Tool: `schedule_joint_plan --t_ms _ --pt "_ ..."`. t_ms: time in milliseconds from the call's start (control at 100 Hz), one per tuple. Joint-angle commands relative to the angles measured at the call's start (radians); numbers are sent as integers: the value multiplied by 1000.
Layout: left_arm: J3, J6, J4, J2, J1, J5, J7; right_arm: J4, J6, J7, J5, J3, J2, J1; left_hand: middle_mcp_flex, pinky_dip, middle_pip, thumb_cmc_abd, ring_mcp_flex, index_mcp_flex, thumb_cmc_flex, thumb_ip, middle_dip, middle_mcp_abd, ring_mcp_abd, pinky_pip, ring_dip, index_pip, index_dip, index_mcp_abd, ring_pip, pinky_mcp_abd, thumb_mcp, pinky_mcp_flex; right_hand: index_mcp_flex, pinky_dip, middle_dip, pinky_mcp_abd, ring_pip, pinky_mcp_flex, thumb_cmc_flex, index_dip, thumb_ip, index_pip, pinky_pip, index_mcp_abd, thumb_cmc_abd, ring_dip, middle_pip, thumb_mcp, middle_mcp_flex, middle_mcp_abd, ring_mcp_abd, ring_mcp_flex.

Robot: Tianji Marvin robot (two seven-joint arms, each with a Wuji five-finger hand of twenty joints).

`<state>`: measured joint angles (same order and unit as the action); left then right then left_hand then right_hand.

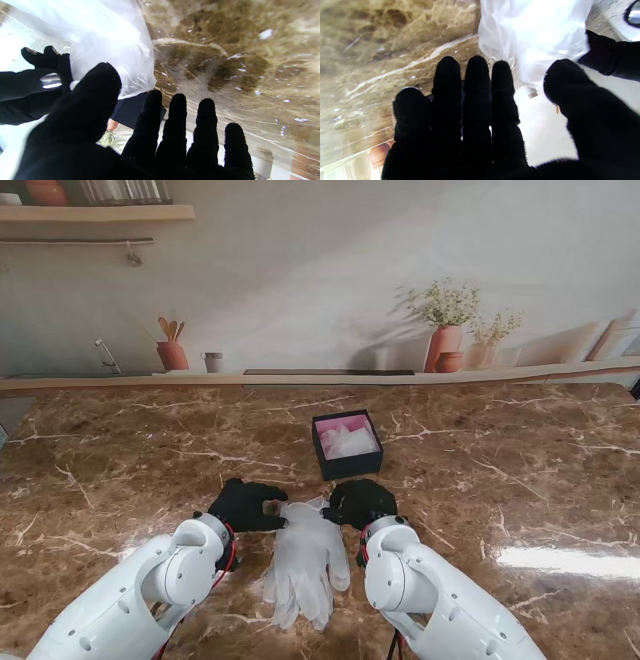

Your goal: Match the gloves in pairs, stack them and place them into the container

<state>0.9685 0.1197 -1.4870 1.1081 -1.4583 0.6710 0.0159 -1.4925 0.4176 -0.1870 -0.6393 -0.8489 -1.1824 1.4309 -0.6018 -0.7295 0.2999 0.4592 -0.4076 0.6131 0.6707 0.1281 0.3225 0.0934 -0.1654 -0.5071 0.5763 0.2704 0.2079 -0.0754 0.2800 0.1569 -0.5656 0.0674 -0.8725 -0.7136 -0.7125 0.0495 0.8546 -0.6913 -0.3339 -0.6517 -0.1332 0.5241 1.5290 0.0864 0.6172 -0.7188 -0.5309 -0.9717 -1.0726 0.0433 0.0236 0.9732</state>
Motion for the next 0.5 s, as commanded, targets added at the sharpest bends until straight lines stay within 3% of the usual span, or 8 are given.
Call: schedule_joint_plan --t_ms 0,140,350,490 --pt "9 2 0 -5 -23 7 -23 -19 11 6 -18 -12 12 24 88 40 -24 -30 64 -48 -24 -25 -47 1 4 68 -61 -41 -22 -24 -62 -27 39 9 82 22 40 -50 -64 28 64 -14 48 -119 -34 -28 -27 37 47 65 95 13 -25 -51" --pt "46 -12 -31 -5 -57 23 -41 -49 0 -28 -98 -40 22 52 137 83 -25 -35 102 -51 -25 -28 -72 -8 28 141 -100 -43 -23 -18 -87 -38 51 12 204 46 125 -4 -176 128 61 41 60 -185 -178 -47 -48 85 91 166 237 16 -29 -129" --pt "99 -51 -92 -3 -110 37 -77 -81 -24 -11 -135 -41 33 50 142 84 -27 -49 120 -54 -40 -28 -76 -7 45 157 -116 -42 -23 -16 -101 -43 60 13 226 89 213 54 -382 159 21 73 79 -185 -323 -47 -34 207 142 301 263 12 13 -141" --pt "130 -80 -134 1 -145 42 -106 -55 -16 14 -125 6 31 0 139 91 -26 -62 122 -46 -42 -29 -77 -8 52 176 -122 -36 -20 -4 -102 -40 75 15 222 119 276 76 -479 132 43 87 88 -182 -349 -45 40 274 198 267 267 0 38 -118"
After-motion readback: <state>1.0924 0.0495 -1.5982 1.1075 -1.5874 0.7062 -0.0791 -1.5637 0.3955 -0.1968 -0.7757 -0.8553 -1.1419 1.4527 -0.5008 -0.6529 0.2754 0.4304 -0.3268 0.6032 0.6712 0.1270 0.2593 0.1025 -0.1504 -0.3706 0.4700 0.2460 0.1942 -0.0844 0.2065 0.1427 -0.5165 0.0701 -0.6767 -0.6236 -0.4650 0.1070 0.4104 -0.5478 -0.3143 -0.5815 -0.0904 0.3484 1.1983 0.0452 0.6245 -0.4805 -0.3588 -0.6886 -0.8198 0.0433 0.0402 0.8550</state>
